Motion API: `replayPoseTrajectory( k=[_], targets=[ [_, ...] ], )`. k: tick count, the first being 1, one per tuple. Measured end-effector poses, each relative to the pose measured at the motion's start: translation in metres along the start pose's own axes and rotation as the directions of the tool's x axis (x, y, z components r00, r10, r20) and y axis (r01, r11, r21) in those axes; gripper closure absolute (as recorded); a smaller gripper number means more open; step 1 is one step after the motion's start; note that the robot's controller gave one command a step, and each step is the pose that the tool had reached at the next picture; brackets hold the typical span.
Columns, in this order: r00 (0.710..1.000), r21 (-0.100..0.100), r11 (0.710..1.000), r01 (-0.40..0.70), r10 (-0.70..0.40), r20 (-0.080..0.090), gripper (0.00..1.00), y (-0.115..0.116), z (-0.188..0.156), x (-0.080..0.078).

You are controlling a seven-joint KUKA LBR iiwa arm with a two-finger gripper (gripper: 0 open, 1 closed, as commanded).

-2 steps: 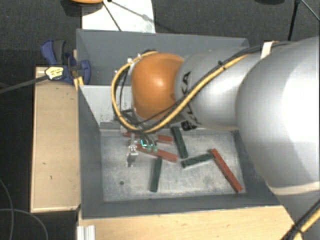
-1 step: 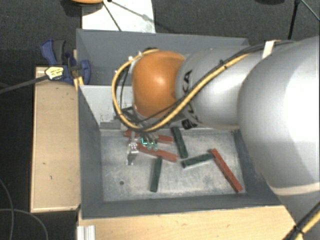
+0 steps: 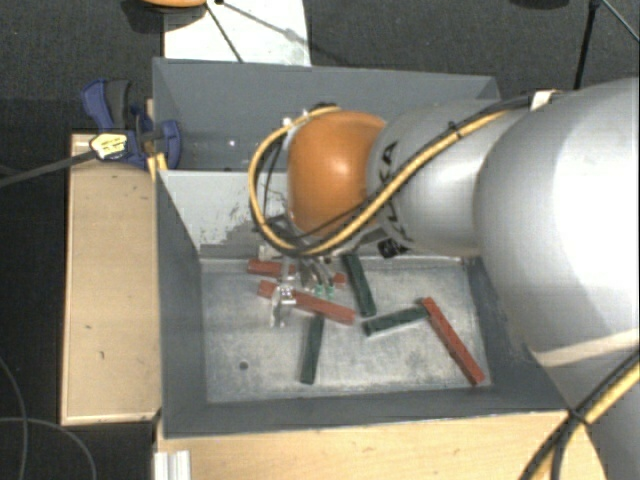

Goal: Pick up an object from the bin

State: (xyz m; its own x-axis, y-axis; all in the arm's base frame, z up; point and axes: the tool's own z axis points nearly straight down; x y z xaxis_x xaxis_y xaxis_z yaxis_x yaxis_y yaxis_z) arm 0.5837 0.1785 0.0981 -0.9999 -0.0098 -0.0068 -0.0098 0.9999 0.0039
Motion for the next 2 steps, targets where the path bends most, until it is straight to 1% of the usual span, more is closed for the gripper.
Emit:
replayPoseTrajectory(
  k=[1, 2],
  targets=[
    [1.0, 0.007, 1.0, 0.002, -0.002, -0.007, 0.0, -0.017, 0.016, -0.001],
    [0.999, -0.002, 0.999, -0.033, 0.033, 0.0, 1.0, -0.03, 0.024, -0.003]
  ],
)
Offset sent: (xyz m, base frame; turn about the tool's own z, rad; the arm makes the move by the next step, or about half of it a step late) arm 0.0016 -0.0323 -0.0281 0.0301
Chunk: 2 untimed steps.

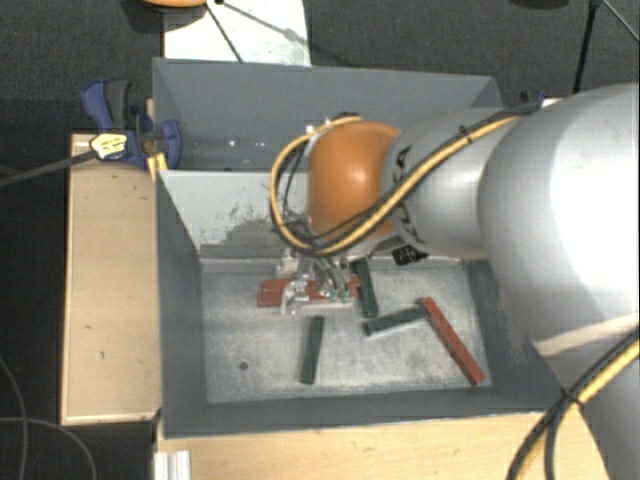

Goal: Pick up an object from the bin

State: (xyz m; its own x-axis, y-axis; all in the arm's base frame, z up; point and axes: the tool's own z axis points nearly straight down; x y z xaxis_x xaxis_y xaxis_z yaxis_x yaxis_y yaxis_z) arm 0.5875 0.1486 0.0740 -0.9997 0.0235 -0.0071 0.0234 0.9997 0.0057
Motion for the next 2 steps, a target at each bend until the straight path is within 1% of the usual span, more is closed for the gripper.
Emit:
replayPoseTrajectory(
  k=[1, 2],
  targets=[
    [1.0, 0.0, 1.0, -0.001, 0.001, 0.0, 1.0, 0.0, 0.0, 0.0],
    [1.0, 0.004, 1.0, 0.031, -0.031, -0.001, 1.0, -0.019, -0.165, 0.007]
  ],
)
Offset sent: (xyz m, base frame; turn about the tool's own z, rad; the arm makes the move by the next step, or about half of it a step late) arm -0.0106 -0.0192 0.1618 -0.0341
